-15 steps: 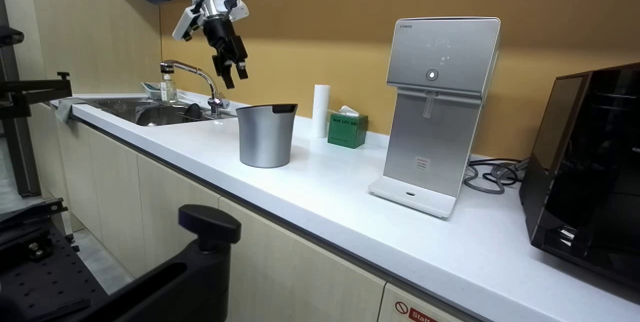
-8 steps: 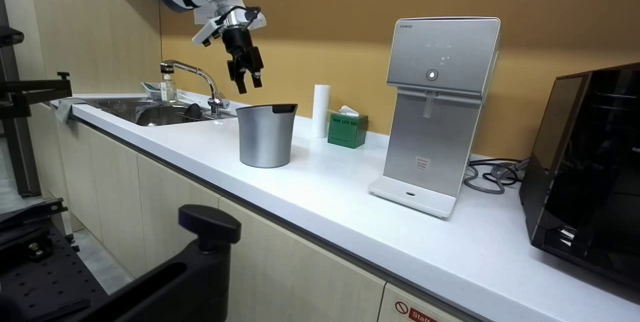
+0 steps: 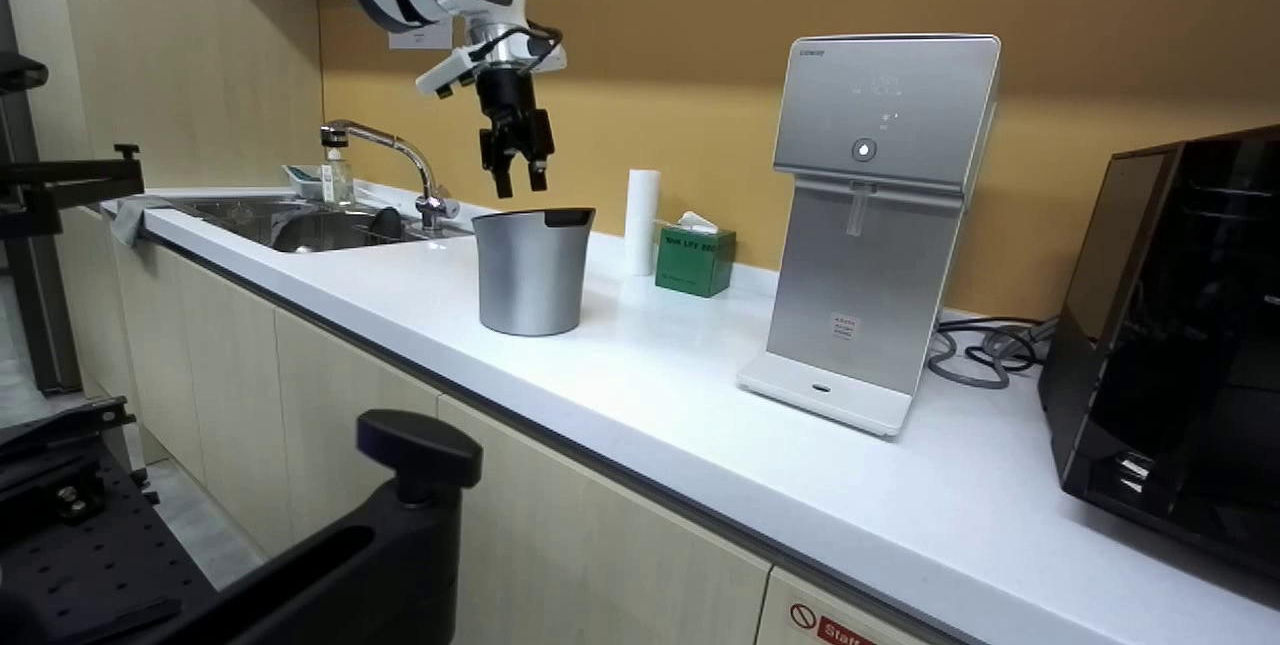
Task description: Remove the black bin from the grey bin.
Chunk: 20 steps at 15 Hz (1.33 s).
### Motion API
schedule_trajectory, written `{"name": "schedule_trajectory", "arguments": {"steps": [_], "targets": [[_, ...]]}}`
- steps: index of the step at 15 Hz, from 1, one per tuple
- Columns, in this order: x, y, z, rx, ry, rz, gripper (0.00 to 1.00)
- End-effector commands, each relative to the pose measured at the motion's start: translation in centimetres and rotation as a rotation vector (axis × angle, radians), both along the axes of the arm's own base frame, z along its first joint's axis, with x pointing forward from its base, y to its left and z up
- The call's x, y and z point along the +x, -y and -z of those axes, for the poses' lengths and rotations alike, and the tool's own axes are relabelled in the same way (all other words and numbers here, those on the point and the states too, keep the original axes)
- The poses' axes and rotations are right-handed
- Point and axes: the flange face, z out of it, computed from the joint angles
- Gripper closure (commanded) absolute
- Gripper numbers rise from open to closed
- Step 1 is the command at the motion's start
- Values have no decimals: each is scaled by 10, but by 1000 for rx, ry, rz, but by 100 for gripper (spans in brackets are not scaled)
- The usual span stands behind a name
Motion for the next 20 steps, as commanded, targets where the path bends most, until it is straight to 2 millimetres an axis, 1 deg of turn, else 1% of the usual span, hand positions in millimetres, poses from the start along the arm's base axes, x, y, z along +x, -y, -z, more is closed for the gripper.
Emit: {"name": "schedule_trajectory", "arguments": {"steps": [1,10,19,20], "targets": [[11,7,5,32,-9,1,0],[18,18,35,56,-5,18,0],[23,25,56,69,-1,23,0],[24,26,58,69,1,25,25]]}}
